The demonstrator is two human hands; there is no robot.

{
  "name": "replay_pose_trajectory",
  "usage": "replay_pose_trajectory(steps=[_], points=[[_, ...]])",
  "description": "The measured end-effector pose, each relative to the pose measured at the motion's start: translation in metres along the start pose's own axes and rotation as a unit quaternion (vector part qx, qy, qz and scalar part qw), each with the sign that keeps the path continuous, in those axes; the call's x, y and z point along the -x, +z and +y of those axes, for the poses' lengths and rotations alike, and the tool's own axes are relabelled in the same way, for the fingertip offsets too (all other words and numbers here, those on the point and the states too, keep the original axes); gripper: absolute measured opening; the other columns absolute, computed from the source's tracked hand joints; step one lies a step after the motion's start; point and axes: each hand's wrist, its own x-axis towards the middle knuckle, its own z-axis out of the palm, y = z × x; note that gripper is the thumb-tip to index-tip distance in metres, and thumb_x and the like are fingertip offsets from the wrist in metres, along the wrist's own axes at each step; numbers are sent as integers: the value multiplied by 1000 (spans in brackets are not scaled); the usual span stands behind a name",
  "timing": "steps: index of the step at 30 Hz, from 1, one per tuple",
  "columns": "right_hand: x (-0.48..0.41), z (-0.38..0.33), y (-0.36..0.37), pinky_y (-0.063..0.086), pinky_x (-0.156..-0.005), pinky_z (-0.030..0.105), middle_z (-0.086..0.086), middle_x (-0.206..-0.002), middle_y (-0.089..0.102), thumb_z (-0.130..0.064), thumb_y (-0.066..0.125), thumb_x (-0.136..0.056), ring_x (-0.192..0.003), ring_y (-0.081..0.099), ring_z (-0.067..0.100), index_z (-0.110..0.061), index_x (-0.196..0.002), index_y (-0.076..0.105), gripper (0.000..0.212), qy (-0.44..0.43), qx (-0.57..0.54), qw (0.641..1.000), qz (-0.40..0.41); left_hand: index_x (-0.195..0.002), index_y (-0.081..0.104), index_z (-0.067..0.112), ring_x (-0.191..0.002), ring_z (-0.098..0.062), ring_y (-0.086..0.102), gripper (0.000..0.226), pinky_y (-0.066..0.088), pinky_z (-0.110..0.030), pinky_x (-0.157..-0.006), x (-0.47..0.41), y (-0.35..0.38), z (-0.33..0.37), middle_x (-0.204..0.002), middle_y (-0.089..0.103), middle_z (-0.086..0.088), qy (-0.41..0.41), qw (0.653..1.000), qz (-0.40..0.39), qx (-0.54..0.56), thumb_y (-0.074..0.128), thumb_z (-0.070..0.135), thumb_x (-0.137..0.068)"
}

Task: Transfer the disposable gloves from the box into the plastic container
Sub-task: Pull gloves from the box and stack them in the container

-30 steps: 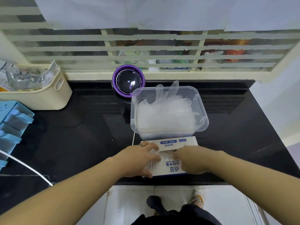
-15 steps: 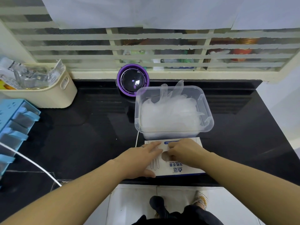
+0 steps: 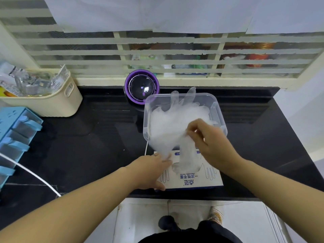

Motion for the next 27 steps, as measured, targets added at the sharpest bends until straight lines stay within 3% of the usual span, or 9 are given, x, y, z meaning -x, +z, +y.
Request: replay_pose_trajectory(steps=[5,9,11,13,15,19,21,25,27], points=[[-27,-29,-44,45,-61,13,-12,-71,56,-16,51,-95,-65,56,4,-19,-91,55,6,-45,-15,994,100,-147,35,25,-135,-12,37,68,37,-32,-108,1,-14,-1,-156,23,8,-2,996,-23,83,63,46,-89],[-46,-45,-78,43,-65,7,-24,-79,53,-19,55,-94,-73,56,6,-25,-91,58,7,-66,50,992,96,-117,63,37,-94,15,58,25,46,-11,-88,16,-65,-16,-105,63,28,-32,937,49,344,61,32,-93],[-54,-51,-90,39,-62,6,-27,-79,51,-19,57,-93,-69,54,8,-25,-92,61,7,-91,96,987,88,-104,67,31,-92,4,66,24,52,-15,-83,25,-91,-26,-101,70,18,-46,872,140,467,53,13,-96],[-62,-54,-97,36,-62,6,-21,-79,52,-20,58,-92,-66,52,5,-21,-94,65,8,-115,144,980,70,-100,68,17,-91,-11,70,33,56,-23,-82,30,-110,-36,-100,72,1,-101,765,220,597,40,-1,-96],[-70,-56,-97,39,-66,14,-15,-85,54,-21,57,-92,-66,50,5,-19,-95,66,9,-147,188,970,49,-109,66,6,-86,-20,71,30,57,-32,-81,33,-122,-43,-95,74,-9,-123,689,229,677,38,11,-99],[-78,-54,-89,47,-67,30,-9,-88,59,-21,59,-92,-72,48,7,-19,-93,66,7,-196,237,951,29,-120,55,16,-90,-26,72,68,54,-37,-82,31,-130,-38,-95,74,-13,-106,673,89,727,41,69,-79],[-81,-52,-88,51,-64,36,-5,-87,61,-20,60,-91,-71,48,9,-18,-92,66,6,-204,245,948,22,-121,52,21,-96,-28,71,63,54,-40,-86,25,-128,-30,-102,73,-15,-91,653,70,749,46,66,-79],[-86,-48,-92,52,-63,39,-4,-89,62,-18,61,-91,-72,51,11,-17,-91,66,5,-215,252,943,4,-119,61,17,-91,-22,69,37,59,-33,-74,9,-129,-26,-114,68,-14,-77,519,122,842,64,35,-87],[-89,-48,-95,53,-67,37,-3,-91,64,-18,61,-91,-75,53,11,-16,-93,67,6,-209,248,946,-4,-113,63,17,-96,-22,66,32,59,-34,-75,3,-131,-27,-119,64,-13,-84,485,131,861,69,31,-85]])
